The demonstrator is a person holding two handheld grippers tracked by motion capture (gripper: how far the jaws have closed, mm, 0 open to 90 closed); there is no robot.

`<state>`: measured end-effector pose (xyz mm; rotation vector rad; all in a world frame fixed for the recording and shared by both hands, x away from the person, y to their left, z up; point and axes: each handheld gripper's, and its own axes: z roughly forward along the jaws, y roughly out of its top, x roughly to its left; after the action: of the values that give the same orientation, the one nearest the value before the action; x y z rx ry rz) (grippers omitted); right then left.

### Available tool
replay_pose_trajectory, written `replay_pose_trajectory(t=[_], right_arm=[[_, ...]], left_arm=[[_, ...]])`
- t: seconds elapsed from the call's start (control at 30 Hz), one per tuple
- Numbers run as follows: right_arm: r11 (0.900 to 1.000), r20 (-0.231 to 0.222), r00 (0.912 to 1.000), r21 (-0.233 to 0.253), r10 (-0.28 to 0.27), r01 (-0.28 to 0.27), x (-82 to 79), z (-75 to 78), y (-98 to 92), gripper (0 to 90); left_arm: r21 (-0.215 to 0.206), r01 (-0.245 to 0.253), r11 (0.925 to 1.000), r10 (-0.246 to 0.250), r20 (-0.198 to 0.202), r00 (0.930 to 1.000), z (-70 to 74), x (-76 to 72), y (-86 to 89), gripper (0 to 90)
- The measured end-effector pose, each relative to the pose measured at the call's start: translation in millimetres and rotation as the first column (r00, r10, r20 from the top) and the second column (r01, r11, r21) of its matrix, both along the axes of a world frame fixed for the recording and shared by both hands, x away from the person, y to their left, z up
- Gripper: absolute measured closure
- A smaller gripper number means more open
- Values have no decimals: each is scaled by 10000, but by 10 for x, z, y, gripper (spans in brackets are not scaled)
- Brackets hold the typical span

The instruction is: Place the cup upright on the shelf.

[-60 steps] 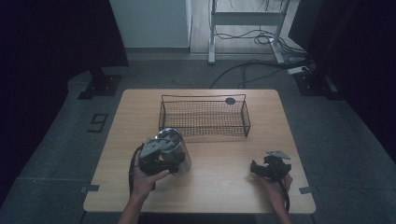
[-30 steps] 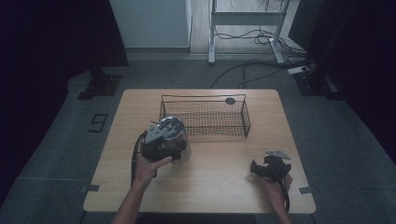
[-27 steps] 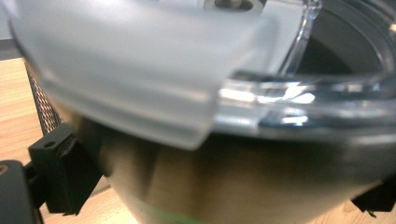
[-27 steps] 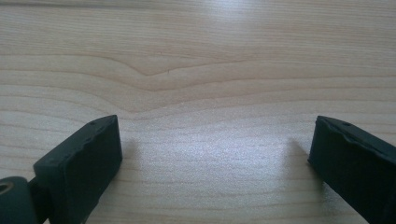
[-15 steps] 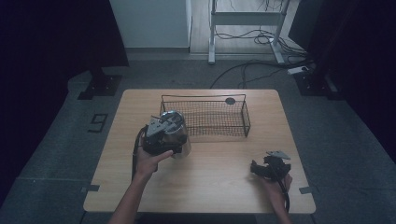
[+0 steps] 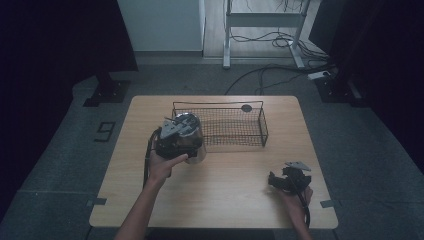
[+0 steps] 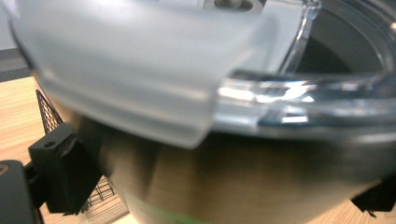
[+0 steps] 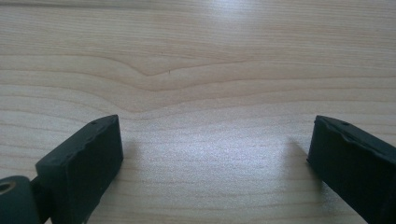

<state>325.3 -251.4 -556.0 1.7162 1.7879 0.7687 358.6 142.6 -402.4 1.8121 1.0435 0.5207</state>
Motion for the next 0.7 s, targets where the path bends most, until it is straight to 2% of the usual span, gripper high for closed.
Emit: replay_pose_trajectory(t=[0.17, 0.47, 0.7], right_arm=[[10000, -2, 10000, 1, -2, 2, 1, 1, 2, 31], [10000, -8, 10000, -8, 10, -10, 1, 1, 1, 32], [10000, -17, 10000, -10, 23, -23, 1, 2, -1, 32]], left_arm=[[130, -46, 9999, 45, 25, 10000, 45, 50, 0, 38], [96, -134, 9999, 135, -109, 9998, 60, 150, 2, 38], [167, -167, 9997, 168, -44, 9998, 99, 195, -15, 38]])
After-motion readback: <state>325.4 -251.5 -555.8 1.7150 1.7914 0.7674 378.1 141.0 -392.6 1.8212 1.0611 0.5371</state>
